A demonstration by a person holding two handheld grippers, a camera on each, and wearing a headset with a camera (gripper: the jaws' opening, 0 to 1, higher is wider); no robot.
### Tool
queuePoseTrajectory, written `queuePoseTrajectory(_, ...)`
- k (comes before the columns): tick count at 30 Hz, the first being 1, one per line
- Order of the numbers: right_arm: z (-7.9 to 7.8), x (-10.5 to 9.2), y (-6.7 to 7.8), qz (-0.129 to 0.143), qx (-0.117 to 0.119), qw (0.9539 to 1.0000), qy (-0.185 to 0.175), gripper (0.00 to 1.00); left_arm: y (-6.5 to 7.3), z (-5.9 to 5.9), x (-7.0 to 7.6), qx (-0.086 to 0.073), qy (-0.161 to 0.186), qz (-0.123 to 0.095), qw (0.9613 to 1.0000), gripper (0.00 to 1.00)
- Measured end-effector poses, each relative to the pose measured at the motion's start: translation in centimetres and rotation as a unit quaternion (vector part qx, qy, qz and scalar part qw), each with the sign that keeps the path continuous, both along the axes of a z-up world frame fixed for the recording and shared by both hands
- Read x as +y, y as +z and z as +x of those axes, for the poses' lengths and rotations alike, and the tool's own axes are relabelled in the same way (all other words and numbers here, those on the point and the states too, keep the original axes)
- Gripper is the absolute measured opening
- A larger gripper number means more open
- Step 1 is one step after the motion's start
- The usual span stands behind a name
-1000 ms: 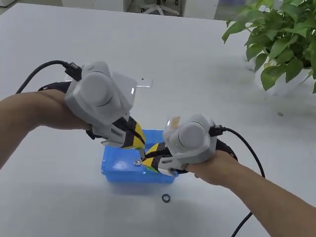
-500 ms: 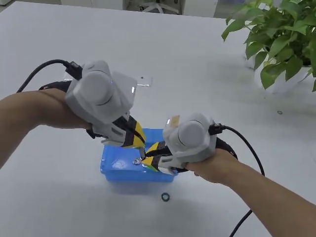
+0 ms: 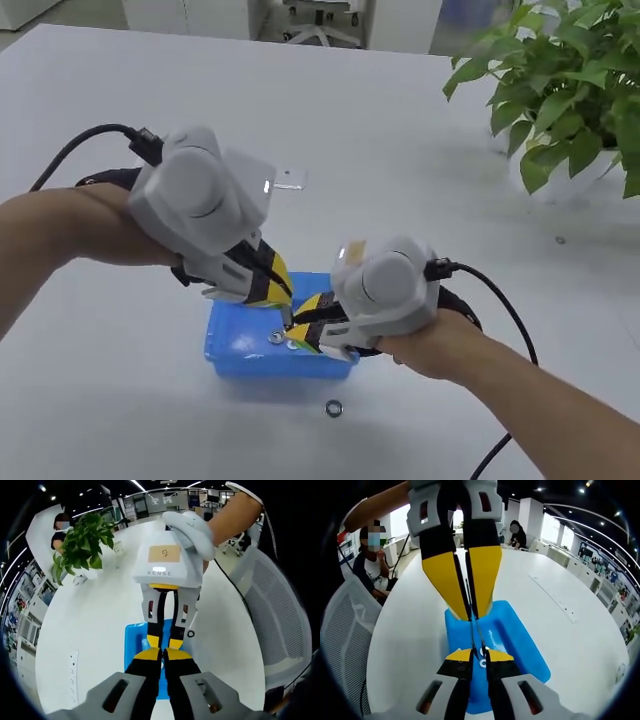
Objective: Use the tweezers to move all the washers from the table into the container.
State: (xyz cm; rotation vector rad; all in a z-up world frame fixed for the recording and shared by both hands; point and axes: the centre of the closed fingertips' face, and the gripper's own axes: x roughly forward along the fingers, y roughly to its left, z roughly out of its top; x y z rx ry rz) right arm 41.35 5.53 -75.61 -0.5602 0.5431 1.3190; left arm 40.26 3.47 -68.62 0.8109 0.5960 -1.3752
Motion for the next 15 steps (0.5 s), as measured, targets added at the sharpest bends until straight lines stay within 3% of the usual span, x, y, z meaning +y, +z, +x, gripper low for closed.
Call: queuePoseTrajectory(15,-1.1,0.3,1.5,0.006,-0.019,0.9998,0.010,0.15,1.8,-1.3,0.1,-0.013,-0.006,0.002,0.9999,0.06)
